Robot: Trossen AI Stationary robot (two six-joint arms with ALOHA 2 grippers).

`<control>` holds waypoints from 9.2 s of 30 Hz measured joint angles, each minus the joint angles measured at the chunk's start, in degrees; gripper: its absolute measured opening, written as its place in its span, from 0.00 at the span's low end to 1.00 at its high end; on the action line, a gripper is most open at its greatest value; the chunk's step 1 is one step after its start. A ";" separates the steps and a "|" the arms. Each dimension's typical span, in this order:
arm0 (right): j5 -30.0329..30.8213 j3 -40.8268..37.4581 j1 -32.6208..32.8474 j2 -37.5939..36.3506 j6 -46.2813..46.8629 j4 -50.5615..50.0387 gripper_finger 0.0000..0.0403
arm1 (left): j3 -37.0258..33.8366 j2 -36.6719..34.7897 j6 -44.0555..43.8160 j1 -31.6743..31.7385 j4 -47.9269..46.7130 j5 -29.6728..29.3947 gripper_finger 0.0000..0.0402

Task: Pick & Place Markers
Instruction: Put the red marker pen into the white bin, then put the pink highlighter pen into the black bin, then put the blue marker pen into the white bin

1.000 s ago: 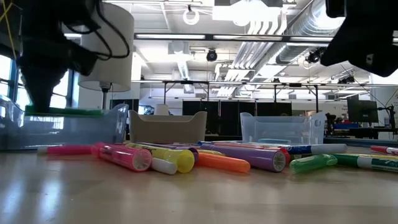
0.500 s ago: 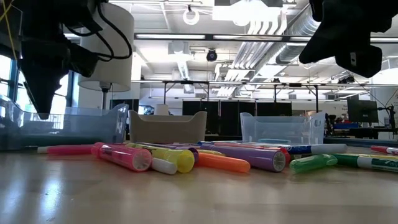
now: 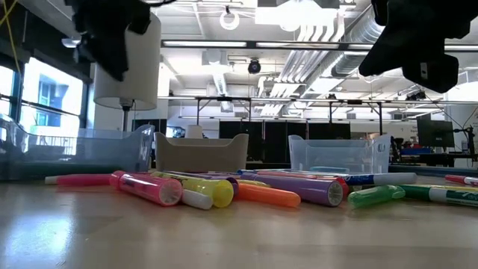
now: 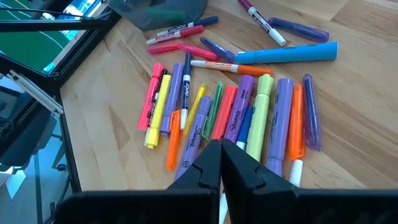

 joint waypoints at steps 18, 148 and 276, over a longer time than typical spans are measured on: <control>-13.41 0.00 -0.37 0.00 16.31 -29.39 0.00 | 1.29 17.31 -7.26 -13.63 18.70 6.93 0.01; -10.11 6.87 -11.88 -9.55 -18.46 -22.14 0.01 | 0.42 13.42 40.60 -15.31 12.95 -7.28 0.32; -2.02 0.70 -14.99 -12.96 -15.38 -11.45 0.00 | -12.59 -8.10 33.81 8.64 5.93 -4.29 0.50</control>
